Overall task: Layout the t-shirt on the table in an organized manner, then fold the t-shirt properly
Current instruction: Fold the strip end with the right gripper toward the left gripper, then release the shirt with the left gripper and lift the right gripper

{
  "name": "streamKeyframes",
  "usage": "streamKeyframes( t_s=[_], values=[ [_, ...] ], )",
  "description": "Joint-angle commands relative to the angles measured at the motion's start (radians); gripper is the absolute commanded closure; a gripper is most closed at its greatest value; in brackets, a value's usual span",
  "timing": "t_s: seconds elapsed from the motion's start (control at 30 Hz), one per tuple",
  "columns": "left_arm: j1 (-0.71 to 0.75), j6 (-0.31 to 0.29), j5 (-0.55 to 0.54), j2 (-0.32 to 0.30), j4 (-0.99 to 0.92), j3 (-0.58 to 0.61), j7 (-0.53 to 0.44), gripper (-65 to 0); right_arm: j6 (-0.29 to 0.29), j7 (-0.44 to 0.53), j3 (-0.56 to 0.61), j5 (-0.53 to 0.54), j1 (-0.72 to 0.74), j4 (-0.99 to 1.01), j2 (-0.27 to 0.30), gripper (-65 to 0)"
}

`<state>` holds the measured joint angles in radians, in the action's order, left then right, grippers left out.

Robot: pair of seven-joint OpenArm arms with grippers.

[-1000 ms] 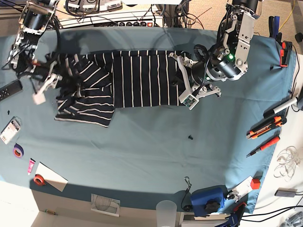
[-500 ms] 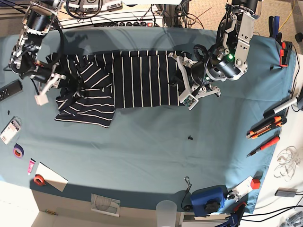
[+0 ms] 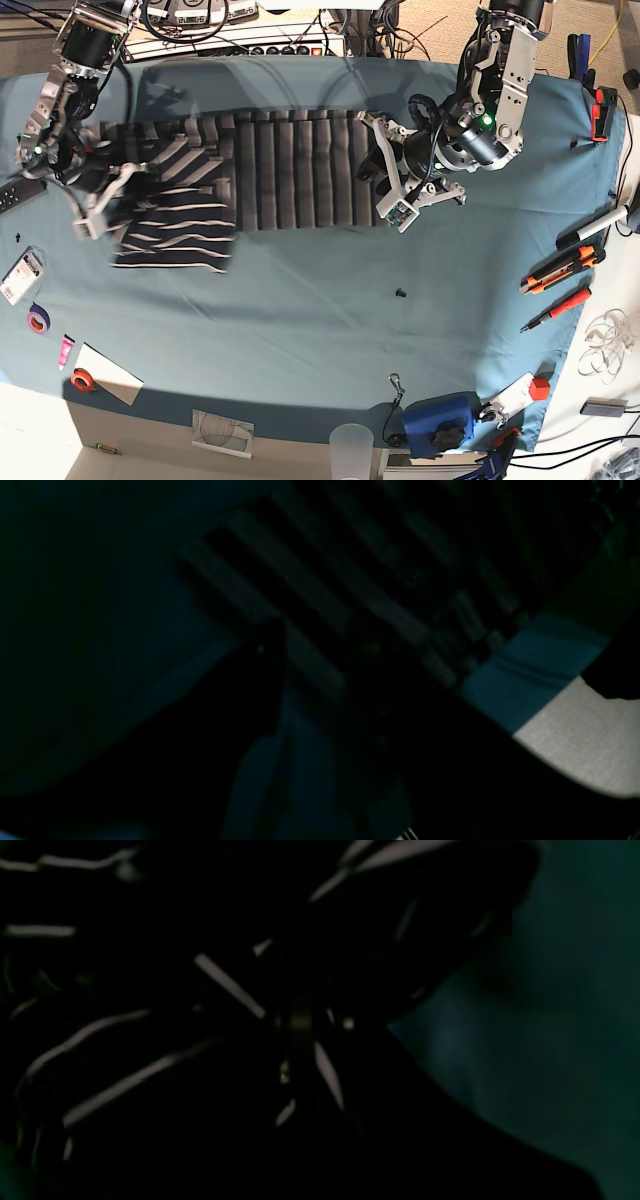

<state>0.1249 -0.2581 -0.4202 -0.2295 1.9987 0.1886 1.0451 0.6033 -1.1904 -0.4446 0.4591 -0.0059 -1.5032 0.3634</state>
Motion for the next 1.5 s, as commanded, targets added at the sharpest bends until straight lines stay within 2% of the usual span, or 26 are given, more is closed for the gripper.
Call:
streamKeyframes(
  t_s=[0.0,0.1,0.23,0.3,0.37,0.47,0.5,0.6,0.67,0.8,0.93,1.0,1.1,1.23,1.47],
  values=[
    [-0.008,0.0,-0.011,0.003,0.018,-0.001,-0.022,-21.5,-0.018,0.039,-0.009,-0.025,0.013,-0.02,0.035,0.0],
    [-0.008,0.034,-0.011,0.003,0.018,-0.002,-0.01,-21.5,-0.057,0.056,-0.009,-0.063,0.014,-0.02,0.066,0.0],
    [-0.008,0.055,-0.01,0.003,0.021,-0.002,0.013,-21.5,-0.074,0.032,-0.009,-0.055,0.014,-0.022,0.092,0.0],
    [-0.005,0.056,-0.01,0.002,0.022,-0.003,0.016,-21.5,-0.074,0.004,-0.008,-0.047,0.013,-0.036,0.09,0.0],
    [-0.003,0.056,-0.011,0.002,0.023,-0.018,0.025,-21.5,-0.074,-0.029,-0.008,0.008,0.007,-0.071,0.088,0.0],
    [0.006,0.06,-0.051,0.002,0.035,-0.094,0.039,-21.5,-0.074,-0.071,-0.008,0.05,0.0,-0.169,0.062,0.0],
    [0.015,0.054,-0.088,0.003,0.049,-0.134,0.038,-21.5,-0.074,-0.086,-0.008,0.049,0.0,-0.208,0.049,0.0],
    [0.05,-0.029,-0.211,0.002,0.105,-0.274,0.035,-21.5,-0.074,-0.139,-0.008,0.049,0.0,-0.322,0.004,0.0],
    [0.071,-0.061,-0.28,0.002,0.124,-0.359,0.032,-21.5,-0.069,-0.157,-0.008,0.05,0.0,-0.383,-0.026,0.0],
    [0.108,-0.084,-0.344,0.002,0.125,-0.495,0.037,-21.5,-0.058,-0.159,0.011,0.101,-0.034,-0.444,-0.07,0.0],
    [0.143,-0.087,-0.388,-0.004,0.125,-0.623,0.061,-21.5,-0.058,-0.166,0.096,0.064,-0.09,-0.526,-0.109,0.0],
    [0.156,-0.127,-0.431,-0.004,0.125,-0.692,0.08,-21.5,-0.058,-0.161,0.156,0.033,-0.117,-0.581,-0.117,0.0],
    [0.163,-0.149,-0.489,-0.004,0.125,-0.795,0.092,-21.5,-0.062,-0.14,0.245,-0.011,-0.15,-0.642,-0.12,0.0],
    [0.163,-0.163,-0.523,-0.004,0.125,-0.919,0.092,-21.5,-0.066,-0.136,0.332,-0.014,-0.165,-0.672,-0.12,0.0],
    [0.164,-0.163,-0.538,-0.004,0.125,-1.014,0.093,-21.5,-0.065,-0.071,0.462,-0.011,-0.162,-0.696,-0.12,0.0]
  ],
)
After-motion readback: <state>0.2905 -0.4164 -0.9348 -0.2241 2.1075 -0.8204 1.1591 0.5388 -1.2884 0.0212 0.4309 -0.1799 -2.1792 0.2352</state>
